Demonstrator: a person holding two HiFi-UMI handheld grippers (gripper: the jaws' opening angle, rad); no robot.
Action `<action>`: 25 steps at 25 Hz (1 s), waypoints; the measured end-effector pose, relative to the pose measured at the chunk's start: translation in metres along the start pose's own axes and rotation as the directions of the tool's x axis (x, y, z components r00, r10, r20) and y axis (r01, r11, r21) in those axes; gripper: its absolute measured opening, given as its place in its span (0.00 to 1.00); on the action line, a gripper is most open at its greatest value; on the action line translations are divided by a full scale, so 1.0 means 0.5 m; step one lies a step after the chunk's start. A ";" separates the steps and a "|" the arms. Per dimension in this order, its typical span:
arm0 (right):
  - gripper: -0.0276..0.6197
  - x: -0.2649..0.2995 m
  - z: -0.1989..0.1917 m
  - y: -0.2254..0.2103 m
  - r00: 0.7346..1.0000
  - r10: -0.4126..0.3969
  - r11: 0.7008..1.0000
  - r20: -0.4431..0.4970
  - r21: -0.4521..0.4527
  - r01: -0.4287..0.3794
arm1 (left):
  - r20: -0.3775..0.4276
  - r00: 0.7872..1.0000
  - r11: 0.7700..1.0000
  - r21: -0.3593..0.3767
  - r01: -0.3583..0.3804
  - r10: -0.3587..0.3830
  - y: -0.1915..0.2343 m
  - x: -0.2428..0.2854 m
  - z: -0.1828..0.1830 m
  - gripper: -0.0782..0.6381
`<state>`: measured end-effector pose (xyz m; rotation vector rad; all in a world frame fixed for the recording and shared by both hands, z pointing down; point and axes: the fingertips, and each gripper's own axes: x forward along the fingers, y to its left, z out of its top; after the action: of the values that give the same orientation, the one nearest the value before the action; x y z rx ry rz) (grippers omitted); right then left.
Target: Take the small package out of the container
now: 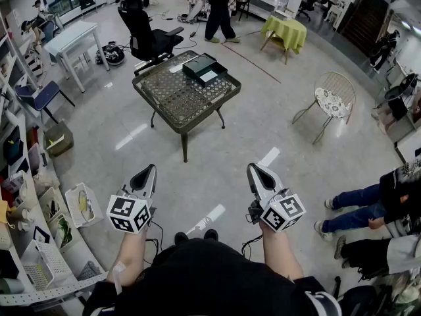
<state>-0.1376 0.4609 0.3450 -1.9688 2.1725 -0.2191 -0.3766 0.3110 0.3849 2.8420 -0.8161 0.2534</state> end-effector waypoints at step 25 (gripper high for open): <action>0.05 0.013 -0.039 -0.082 0.999 0.054 0.994 -0.007 0.091 -0.053 | -0.006 0.996 0.996 0.041 -0.085 0.086 0.013 0.059 0.026 0.12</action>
<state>-0.1034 0.4498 0.3733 -1.8625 2.1777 -0.3132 -0.3540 0.2876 0.3791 2.8448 -0.9427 0.2958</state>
